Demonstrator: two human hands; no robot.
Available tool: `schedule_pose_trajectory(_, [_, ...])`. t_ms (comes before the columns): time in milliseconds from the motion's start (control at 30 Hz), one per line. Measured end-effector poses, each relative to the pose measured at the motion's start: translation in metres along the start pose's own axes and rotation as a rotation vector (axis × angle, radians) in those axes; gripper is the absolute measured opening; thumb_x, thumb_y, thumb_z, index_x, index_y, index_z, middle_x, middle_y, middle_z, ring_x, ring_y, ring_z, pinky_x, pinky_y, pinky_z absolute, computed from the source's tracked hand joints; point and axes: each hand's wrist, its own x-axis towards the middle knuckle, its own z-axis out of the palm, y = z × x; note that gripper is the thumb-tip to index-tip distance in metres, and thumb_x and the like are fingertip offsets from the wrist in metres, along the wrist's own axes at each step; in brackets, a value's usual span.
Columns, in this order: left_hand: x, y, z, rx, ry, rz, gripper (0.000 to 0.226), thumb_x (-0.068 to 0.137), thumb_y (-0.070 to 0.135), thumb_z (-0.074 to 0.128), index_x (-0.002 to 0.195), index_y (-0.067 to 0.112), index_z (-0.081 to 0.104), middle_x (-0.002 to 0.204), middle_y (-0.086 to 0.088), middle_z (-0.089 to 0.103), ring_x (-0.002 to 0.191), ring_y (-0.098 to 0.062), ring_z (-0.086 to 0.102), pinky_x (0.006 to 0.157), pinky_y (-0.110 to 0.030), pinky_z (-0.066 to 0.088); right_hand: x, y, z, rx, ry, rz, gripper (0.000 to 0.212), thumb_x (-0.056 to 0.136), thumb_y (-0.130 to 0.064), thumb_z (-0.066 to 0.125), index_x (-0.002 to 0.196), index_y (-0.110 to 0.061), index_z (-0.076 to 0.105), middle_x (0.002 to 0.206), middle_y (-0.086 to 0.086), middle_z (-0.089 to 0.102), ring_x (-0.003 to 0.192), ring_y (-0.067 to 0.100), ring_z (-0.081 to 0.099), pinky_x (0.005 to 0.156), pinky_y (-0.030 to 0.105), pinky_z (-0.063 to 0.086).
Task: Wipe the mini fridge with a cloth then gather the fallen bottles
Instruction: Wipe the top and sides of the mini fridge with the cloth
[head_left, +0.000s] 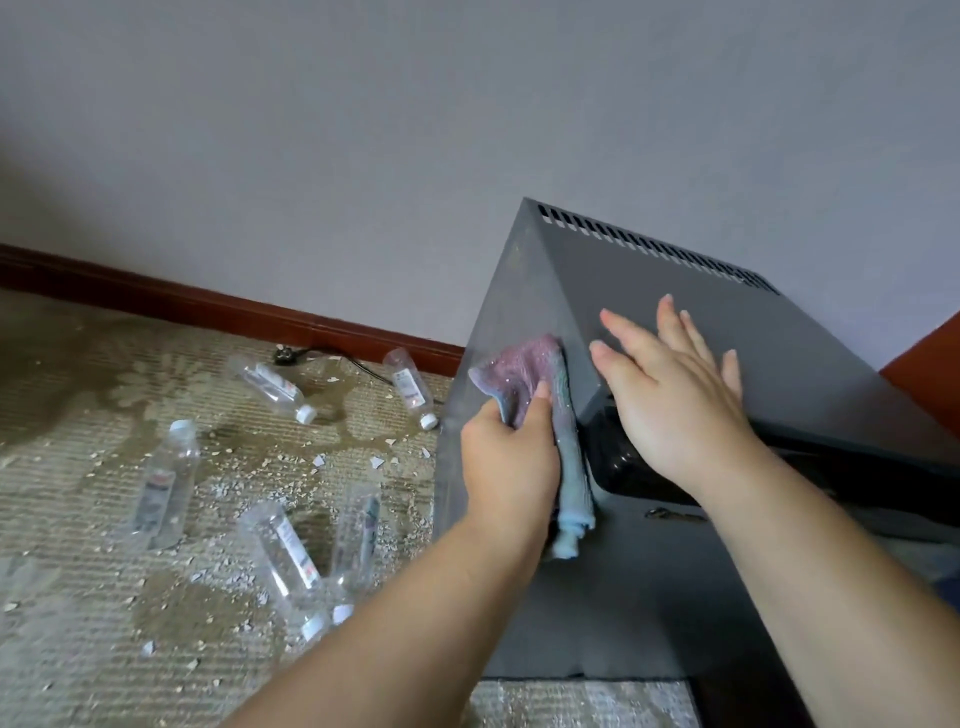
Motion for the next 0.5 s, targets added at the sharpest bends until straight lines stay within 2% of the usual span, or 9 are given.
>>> schedule_pose_trajectory(100, [0.003, -0.027, -0.008, 0.037, 0.020, -0.016, 0.030, 0.088, 0.033, 0.060, 0.079, 0.005, 0.066, 0.077, -0.013, 0.072, 0.072, -0.020, 0.065, 0.077, -0.044, 0.053, 0.000, 0.000, 0.001, 0.011, 0.014, -0.008, 0.046, 0.095, -0.050, 0.028, 0.141, -0.046, 0.030, 0.160, -0.003, -0.003, 0.146, 0.011, -0.005, 0.117, 0.044, -0.007])
schedule_pose_trajectory(167, [0.006, -0.043, -0.013, 0.050, 0.039, -0.017, 0.037, 0.085, 0.039, 0.060, 0.078, 0.003, 0.065, 0.077, -0.017, 0.070, 0.069, -0.022, 0.064, 0.075, -0.046, 0.053, 0.001, 0.000, 0.002, 0.018, 0.020, -0.012, 0.045, 0.095, -0.050, 0.028, 0.140, -0.046, 0.031, 0.160, -0.004, -0.002, 0.146, 0.010, -0.004, 0.117, 0.044, -0.007])
schedule_pose_trajectory(233, [0.012, -0.058, -0.018, 0.074, 0.072, -0.024, 0.045, 0.082, 0.042, 0.060, 0.072, -0.002, 0.059, 0.070, -0.022, 0.066, 0.061, -0.018, 0.055, 0.069, -0.046, 0.052, 0.002, 0.000, 0.003, 0.027, 0.030, -0.013, 0.045, 0.095, -0.050, 0.029, 0.139, -0.047, 0.032, 0.160, -0.005, 0.000, 0.146, 0.008, -0.003, 0.117, 0.043, -0.007])
schedule_pose_trajectory(333, [0.020, -0.085, -0.028, 0.115, 0.099, -0.034, 0.040, 0.088, 0.033, 0.060, 0.061, 0.006, 0.047, 0.055, -0.013, 0.048, 0.054, -0.016, 0.041, 0.058, -0.040, 0.042, 0.004, 0.000, 0.003, 0.067, 0.045, -0.023, 0.042, 0.095, -0.047, 0.032, 0.137, -0.048, 0.037, 0.159, -0.007, 0.005, 0.146, 0.007, 0.001, 0.116, 0.040, -0.007])
schedule_pose_trajectory(433, [0.026, -0.114, -0.041, 0.110, 0.086, -0.116, 0.038, 0.089, 0.035, 0.059, 0.066, 0.005, 0.053, 0.060, -0.014, 0.058, 0.056, -0.021, 0.049, 0.063, -0.040, 0.047, 0.006, 0.003, 0.006, 0.134, 0.086, -0.045, 0.037, 0.095, -0.046, 0.038, 0.131, -0.050, 0.044, 0.158, -0.011, 0.012, 0.145, 0.007, 0.006, 0.117, 0.036, -0.006])
schedule_pose_trajectory(500, [0.029, -0.131, -0.049, 0.104, 0.080, -0.173, 0.035, 0.090, 0.034, 0.057, 0.070, 0.005, 0.057, 0.065, -0.015, 0.064, 0.060, -0.026, 0.056, 0.067, -0.039, 0.050, 0.008, 0.002, 0.010, 0.193, 0.107, -0.057, 0.035, 0.087, -0.055, 0.045, 0.121, -0.060, 0.046, 0.157, -0.013, 0.016, 0.144, 0.006, 0.012, 0.120, 0.038, -0.003])
